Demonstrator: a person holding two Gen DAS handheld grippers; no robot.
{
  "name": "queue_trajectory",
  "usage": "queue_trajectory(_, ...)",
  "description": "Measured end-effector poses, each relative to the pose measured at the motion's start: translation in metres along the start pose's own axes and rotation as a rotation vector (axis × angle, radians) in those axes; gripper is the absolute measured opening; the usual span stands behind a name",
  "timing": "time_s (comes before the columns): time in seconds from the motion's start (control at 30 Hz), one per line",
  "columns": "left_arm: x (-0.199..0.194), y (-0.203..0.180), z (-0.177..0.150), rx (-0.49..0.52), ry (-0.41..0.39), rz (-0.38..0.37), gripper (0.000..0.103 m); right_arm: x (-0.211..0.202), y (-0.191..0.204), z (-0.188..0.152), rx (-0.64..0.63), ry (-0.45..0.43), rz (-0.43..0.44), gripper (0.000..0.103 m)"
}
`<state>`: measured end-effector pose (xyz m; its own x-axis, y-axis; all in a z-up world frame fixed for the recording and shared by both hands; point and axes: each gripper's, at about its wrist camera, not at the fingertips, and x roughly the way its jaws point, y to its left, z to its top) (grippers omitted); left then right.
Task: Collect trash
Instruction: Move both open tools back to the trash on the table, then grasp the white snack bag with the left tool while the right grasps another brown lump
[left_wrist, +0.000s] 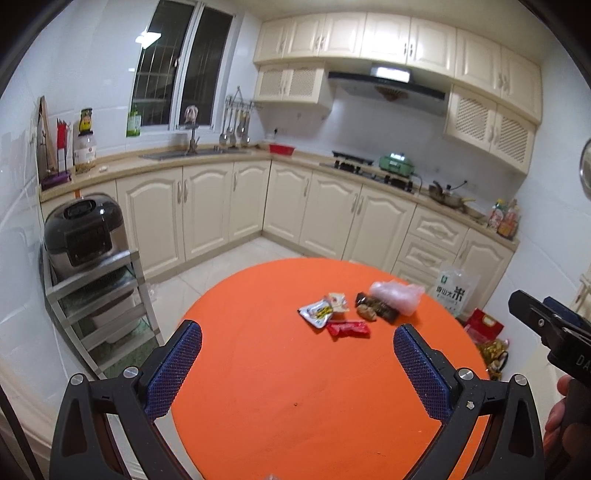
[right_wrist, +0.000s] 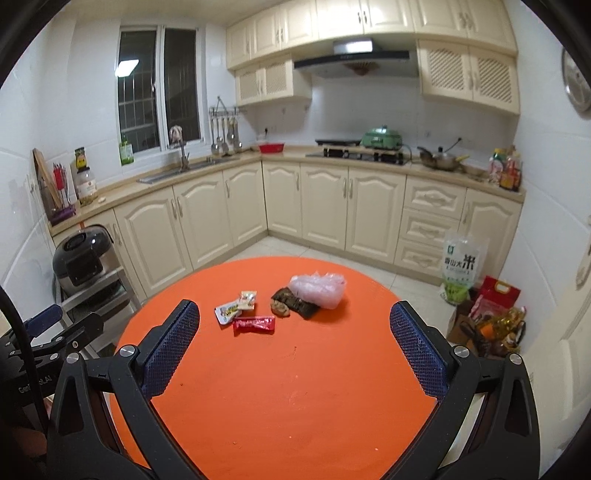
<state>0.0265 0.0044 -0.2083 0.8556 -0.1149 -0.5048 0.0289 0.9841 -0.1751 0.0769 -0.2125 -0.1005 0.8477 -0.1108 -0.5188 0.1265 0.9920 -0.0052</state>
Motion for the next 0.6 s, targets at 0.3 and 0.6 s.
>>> queue_trajectory(0.3, 0.117, 0.004, 0.074, -0.012, 0.125, 0.043, 0.102, 0.107, 0.006, -0.016, -0.005, 0.184, 0.055, 0.103)
queue_trajectory(0.6, 0.225, 0.001, 0.121, 0.048, 0.252, 0.024, 0.102, 0.213, 0.003, -0.027, 0.036, 0.33, 0.085, 0.091)
